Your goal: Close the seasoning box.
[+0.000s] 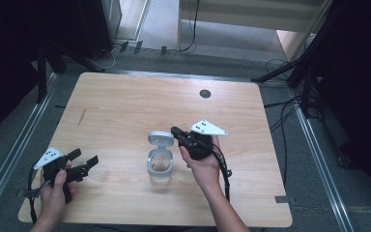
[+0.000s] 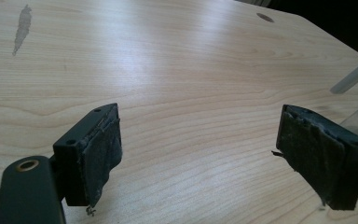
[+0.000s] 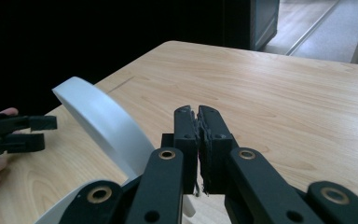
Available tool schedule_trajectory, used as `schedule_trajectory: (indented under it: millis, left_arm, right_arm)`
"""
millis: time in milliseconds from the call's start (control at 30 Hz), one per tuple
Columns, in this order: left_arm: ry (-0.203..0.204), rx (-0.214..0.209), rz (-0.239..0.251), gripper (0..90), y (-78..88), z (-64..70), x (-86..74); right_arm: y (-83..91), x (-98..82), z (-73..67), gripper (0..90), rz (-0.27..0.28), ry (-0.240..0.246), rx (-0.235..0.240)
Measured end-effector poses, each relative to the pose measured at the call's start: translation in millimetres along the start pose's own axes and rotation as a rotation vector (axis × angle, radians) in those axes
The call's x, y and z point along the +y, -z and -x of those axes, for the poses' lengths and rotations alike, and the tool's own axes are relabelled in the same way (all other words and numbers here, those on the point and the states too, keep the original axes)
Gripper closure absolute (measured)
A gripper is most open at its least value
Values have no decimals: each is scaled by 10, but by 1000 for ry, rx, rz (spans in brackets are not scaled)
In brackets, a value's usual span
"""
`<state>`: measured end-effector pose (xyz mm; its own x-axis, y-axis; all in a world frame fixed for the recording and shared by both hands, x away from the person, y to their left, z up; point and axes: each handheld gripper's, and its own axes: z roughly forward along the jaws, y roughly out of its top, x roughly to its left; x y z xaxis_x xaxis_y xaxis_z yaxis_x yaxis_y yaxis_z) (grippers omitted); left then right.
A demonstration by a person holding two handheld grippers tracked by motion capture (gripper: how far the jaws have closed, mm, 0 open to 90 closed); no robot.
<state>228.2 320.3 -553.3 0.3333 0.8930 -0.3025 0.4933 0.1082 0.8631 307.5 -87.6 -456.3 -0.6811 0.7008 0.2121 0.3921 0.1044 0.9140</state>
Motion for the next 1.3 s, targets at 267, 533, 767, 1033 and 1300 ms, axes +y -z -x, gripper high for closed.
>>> schedule_trajectory:
  millis: [267, 533, 767, 1033, 1300]
  left_arm:
    - [2, 1, 1, 141, 0, 4, -1]
    - [1, 2, 2, 141, 2, 5, -3]
    - [-2, -13, 12, 141, 9, 9, -8]
    - [4, -4, 10, 141, 7, 7, -6]
    - [5, -1, 10, 141, 7, 7, -6]
  right_arm:
    - [145, -107, -88, 847, 1, 40, 5]
    - [379, -198, 93, 476, 39, 17, -81]
    - [657, -287, 367, 70, 36, -22, -214]
    - [964, -502, 637, 70, 13, -47, -284]
    - [1253, -747, 823, 103, -1, -59, -356]
